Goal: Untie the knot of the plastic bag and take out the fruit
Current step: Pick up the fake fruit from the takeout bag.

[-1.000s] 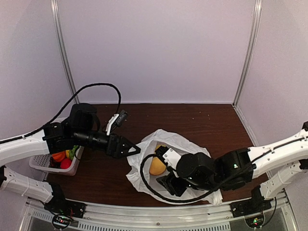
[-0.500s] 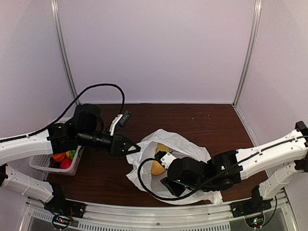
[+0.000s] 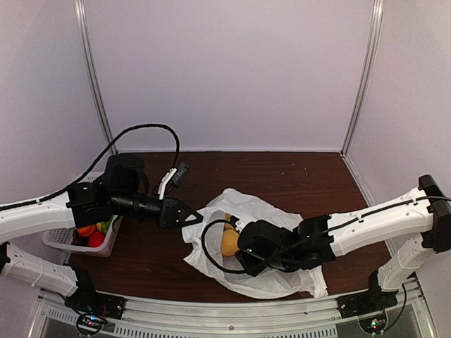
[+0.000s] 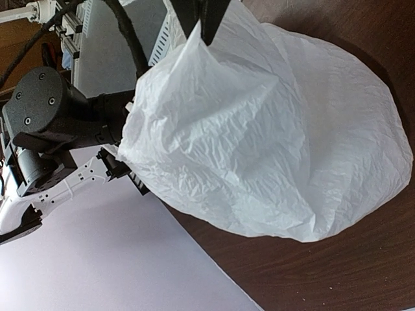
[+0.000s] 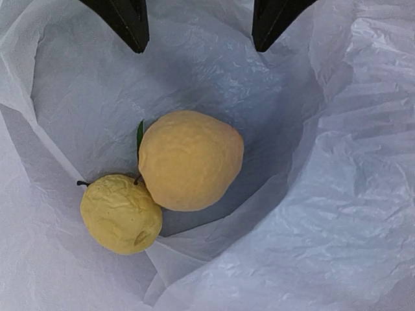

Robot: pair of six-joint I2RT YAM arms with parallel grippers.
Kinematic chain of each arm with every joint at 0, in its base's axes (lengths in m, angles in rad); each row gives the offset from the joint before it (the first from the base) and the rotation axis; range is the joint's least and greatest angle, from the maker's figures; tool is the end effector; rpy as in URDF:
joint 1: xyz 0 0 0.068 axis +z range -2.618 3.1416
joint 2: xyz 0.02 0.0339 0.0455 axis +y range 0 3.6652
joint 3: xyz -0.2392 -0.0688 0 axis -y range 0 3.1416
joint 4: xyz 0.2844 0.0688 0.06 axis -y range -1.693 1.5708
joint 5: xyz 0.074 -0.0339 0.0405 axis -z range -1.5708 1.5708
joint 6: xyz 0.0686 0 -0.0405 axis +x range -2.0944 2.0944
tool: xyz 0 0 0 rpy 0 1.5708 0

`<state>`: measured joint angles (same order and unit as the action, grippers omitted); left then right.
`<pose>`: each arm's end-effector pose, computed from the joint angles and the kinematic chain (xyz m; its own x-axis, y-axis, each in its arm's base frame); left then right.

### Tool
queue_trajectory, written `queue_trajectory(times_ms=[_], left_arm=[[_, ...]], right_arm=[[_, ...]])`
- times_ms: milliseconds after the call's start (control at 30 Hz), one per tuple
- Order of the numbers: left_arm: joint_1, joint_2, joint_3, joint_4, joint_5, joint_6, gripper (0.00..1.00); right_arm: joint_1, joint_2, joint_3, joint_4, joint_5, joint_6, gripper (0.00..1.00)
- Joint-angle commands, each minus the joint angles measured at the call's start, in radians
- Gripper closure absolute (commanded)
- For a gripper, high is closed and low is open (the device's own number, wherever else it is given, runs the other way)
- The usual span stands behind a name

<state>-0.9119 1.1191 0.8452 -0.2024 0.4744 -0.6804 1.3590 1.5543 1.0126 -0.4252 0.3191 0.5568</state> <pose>0.1746 -0.2766 0.2476 -0.8170 0.1411 -0.5590 0.5633 0.4019 -0.7219 0.0988 0.3569 0.1429 -0.6177 -0.4857 -0.6185 -0.6648 0.7426 0.0809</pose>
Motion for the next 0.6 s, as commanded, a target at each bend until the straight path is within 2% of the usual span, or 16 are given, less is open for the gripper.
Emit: queue_trajectory(times_ms=[0,233,400,567], left_arm=[[-0.005,0.012,-0.009,0.038,0.003,-0.004,1.0],[-0.005,0.023,-0.006,0.037,0.006,-0.002,1.0],[-0.005,0.027,-0.008,0.037,0.01,-0.003,1.0],[-0.004,0.037,0.001,0.038,0.012,-0.004,1.0]], right_arm=[[-0.034,0.04,0.012,0.102,0.073,0.033,0.43],[-0.064,0.084,0.0,0.265,0.147,0.041,0.38],[-0.092,0.128,-0.001,0.36,0.129,0.012,0.33],[-0.119,0.183,0.024,0.379,0.102,-0.014,0.3]])
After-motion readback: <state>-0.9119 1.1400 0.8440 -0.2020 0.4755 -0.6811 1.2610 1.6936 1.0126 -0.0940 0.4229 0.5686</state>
